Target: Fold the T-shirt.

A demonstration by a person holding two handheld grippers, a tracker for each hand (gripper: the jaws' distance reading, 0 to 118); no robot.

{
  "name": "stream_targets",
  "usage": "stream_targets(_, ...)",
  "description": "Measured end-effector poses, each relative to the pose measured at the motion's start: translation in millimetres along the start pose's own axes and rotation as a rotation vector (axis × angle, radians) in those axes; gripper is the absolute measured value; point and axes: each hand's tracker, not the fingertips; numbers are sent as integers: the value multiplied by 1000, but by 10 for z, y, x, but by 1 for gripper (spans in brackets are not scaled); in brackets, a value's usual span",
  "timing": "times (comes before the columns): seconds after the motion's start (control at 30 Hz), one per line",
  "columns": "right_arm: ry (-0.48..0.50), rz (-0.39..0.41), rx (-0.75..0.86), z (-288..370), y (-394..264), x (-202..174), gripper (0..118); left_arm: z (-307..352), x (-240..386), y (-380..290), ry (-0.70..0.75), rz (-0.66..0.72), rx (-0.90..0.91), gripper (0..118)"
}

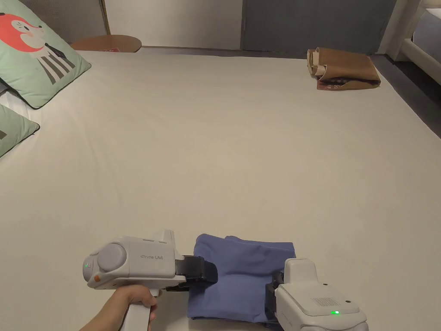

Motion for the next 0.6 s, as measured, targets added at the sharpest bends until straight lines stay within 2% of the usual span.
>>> stream_targets(0.17, 18, 38, 134, 130, 271, -246, 0, 273, -95, 258, 93, -127, 0, 16)
stream_targets(0.23, 33, 59, 185, 205, 454, -419, 0, 478, -211, 380, 129, -128, 11, 16)
stream_targets(0.37, 73, 109, 293, 242, 782, -852, 0, 1022, -641, 657, 255, -138, 70, 16)
stream_targets(0.6, 172, 135, 385, 195, 1240, -1690, 0, 2063, -1511, 1040, 513, -161, 136, 16)
